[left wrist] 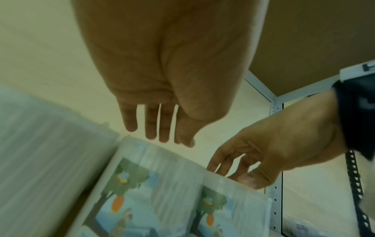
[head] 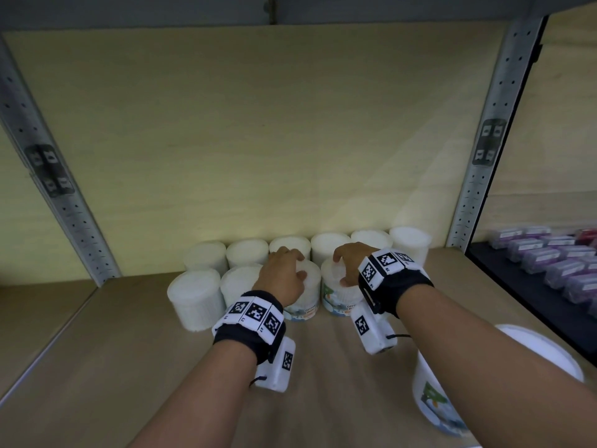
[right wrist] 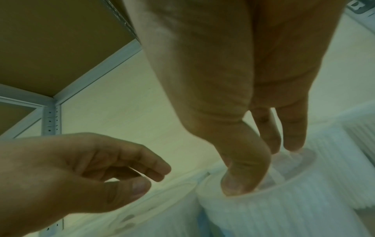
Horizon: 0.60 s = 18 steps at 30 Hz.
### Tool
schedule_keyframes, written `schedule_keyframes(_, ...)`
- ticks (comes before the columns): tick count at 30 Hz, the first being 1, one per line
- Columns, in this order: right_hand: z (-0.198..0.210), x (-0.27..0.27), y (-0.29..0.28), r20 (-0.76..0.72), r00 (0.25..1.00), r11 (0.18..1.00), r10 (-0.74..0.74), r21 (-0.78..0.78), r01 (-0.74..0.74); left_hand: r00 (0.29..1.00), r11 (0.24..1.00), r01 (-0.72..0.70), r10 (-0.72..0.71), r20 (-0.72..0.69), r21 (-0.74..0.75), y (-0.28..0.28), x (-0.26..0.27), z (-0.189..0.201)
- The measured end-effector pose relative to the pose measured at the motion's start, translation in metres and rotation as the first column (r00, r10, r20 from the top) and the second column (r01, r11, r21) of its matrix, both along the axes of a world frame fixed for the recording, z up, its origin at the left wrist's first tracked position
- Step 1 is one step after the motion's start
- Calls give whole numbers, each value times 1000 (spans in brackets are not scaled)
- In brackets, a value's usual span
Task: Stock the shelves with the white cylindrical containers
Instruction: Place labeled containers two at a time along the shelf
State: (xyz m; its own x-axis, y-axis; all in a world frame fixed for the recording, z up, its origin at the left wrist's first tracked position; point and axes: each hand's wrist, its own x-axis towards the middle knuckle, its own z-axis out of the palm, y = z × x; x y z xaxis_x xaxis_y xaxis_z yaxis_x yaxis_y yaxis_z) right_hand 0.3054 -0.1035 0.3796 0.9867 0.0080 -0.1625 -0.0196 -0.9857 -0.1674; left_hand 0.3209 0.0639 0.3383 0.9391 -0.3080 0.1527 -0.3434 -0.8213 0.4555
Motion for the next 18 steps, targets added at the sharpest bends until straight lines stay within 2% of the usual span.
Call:
schedule_keyframes(3,-1,-1,-1,29,1000,1000,-1,19,0,991,991,-127,126,44,36,-6,-6,-2)
schedule_keyframes(7,0,-1,-1,31,999,1000,18,22,-18,987,974,-161,154,52,159,-11,-8,-9)
schedule_keyframes(12,-3,1,-3,29,999,1000,17,14,-18,993,973,-115,110,36,200,-11,-4,-7)
schedule_keyframes(18,-5,7,0,-19,999,998,31,-52,-32,996,980,1,16,-85,197,-4,2,2)
